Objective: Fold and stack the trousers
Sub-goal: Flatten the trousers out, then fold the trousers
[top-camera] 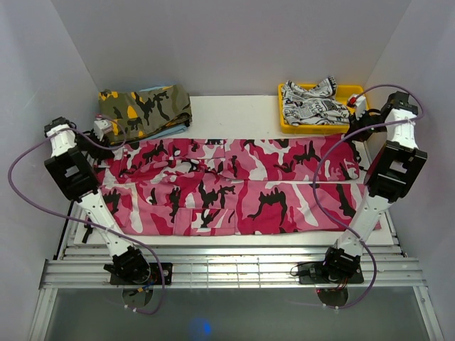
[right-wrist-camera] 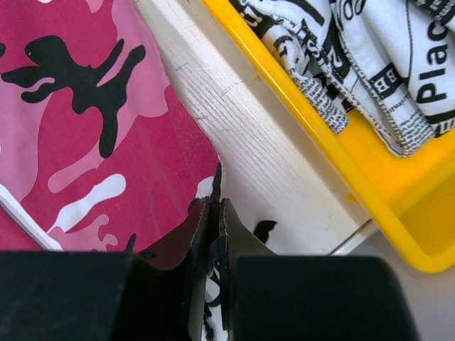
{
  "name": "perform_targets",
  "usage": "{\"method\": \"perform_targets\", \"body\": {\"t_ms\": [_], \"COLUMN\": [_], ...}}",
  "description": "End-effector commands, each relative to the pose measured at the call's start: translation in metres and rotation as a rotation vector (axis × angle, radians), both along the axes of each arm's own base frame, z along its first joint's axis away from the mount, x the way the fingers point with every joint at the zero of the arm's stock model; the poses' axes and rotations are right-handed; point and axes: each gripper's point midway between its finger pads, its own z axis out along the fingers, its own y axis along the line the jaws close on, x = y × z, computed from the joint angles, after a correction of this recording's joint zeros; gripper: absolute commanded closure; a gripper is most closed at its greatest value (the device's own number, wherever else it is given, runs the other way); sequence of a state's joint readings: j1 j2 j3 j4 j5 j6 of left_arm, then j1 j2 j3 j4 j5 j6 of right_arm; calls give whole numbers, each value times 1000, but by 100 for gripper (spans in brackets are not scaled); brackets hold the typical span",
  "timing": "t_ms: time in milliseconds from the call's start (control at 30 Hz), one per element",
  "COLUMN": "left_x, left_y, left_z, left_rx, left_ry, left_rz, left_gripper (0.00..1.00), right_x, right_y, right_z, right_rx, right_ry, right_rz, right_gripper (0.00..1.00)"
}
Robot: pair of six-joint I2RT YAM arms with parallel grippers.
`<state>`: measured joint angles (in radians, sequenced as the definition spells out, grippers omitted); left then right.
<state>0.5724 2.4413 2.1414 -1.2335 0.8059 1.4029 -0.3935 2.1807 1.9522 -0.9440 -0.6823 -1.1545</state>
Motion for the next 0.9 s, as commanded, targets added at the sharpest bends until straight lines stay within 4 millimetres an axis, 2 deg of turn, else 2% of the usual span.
{"method": "perform_targets", "body": {"t_ms": [0,33,67,100,167,233,267,300,333,367,400,433,467,500,533,567,633,700,733,767,800,833,867], "left_x": [10,10,10,11,18,13,20,14,9,15,12,3,3,-1,-11,-15,-29,-49,-62,-75,-87,-102,-116], "left_y": [9,10,9,10,16,18,23,17,18,21,21,19,20,20,20,21,26,21,29,24,23,33,27], "left_z": [21,25,26,39,56,81,94,93,116,130,138,132,160,166,160,183,191,194,193,178,185,183,169], "left_rx": [91,99,103,122,132,132,142,113,135,169,166,145,190,187,170,204,208,194,205,176,194,205,164], "left_ry": [-74,-82,-86,-114,-183,-252,-309,-320,-373,-442,-463,-460,-547,-562,-559,-624,-648,-662,-666,-643,-664,-668,-652], "left_rz": [-25,-29,-30,-27,-1,35,60,64,74,74,98,111,113,131,150,153,179,190,206,212,216,245,255], "left_gripper": [68,85,95,100,100,100,100,100,100,100,100,100,100,100,100,100,100,100,100,100,100,100,100], "right_x": [-6,-7,-8,-10,-12,-16,-17,-19,-21,-24,-26,-29,-32,-35,-38,-43,-51,-63,-70,-75,-84,-94,-101], "right_y": [-3,-4,-5,-9,-13,-22,-25,-30,-32,-34,-41,-44,-47,-52,-54,-55,-60,-59,-57,-56,-57,-54,-54], "right_z": [39,43,46,47,57,67,71,74,79,82,84,90,91,93,97,96,104,104,110,110,105,107,106], "right_rx": [-32,-36,-38,-42,-36,-39,-42,-41,-43,-45,-46,-49,-49,-47,-49,-48,-49,-40,-46,-49,-45,-67,-76], "right_ry": [-73,-82,-86,-89,-114,-139,-150,-160,-171,-178,-185,-199,-203,-216,-226,-226,-259,-272,-283,-287,-277,-289,-291], "right_rz": [8,6,3,-6,-13,-30,-34,-43,-44,-46,-58,-61,-66,-69,-70,-71,-64,-33,-24,-13,-7,24,34], "right_gripper": [92,92,92,92,92,92,92,92,92,92,92,92,92,92,92,92,92,92,92,92,92,92,92]}}
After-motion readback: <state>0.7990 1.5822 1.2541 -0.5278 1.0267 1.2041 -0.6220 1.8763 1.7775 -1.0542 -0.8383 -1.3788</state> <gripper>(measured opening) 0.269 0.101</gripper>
